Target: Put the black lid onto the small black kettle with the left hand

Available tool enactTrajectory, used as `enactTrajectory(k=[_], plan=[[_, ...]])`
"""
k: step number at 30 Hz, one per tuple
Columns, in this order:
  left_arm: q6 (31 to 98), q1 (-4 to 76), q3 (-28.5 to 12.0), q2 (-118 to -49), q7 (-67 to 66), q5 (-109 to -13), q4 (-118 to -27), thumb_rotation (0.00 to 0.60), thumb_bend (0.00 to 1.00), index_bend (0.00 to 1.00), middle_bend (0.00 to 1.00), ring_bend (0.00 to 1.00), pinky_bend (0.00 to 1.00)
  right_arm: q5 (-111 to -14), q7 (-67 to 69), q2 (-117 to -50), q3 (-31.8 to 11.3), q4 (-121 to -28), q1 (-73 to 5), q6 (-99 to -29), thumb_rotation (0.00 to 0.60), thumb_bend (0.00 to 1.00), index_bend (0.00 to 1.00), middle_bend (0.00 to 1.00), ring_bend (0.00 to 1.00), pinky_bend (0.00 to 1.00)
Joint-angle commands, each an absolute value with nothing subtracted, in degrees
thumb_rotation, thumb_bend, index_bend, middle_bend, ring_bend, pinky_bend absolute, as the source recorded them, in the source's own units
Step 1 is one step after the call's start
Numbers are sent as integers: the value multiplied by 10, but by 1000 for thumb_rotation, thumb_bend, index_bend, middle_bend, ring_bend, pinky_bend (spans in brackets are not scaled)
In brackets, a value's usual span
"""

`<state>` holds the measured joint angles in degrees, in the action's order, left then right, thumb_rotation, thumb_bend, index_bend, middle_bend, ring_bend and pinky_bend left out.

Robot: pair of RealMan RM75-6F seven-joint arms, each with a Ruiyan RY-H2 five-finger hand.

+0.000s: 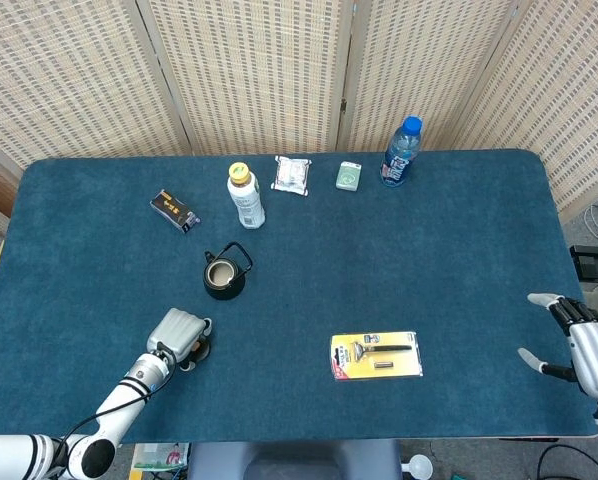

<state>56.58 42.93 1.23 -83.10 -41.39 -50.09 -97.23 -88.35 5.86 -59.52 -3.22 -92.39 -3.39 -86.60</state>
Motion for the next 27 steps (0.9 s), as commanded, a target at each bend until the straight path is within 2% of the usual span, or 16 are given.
enactTrajectory(k=[1, 18, 27], plan=[[566, 430, 13, -832, -413, -501, -972, 600, 53, 402, 1000, 963, 1000, -884, 59, -595, -32, -924, -34, -866, 600, 85, 265, 297, 268, 389], [567, 430, 16, -832, -404, -502, -968, 600, 129, 441, 1000, 964, 1000, -883, 58, -595, -32, -924, -35, -864, 600, 85, 265, 297, 268, 389], [570, 429, 17, -829, -402, -505, -972, 600, 135, 447, 1000, 965, 1000, -884, 60, -594, -32, -924, -34, -866, 600, 85, 265, 297, 268, 389]])
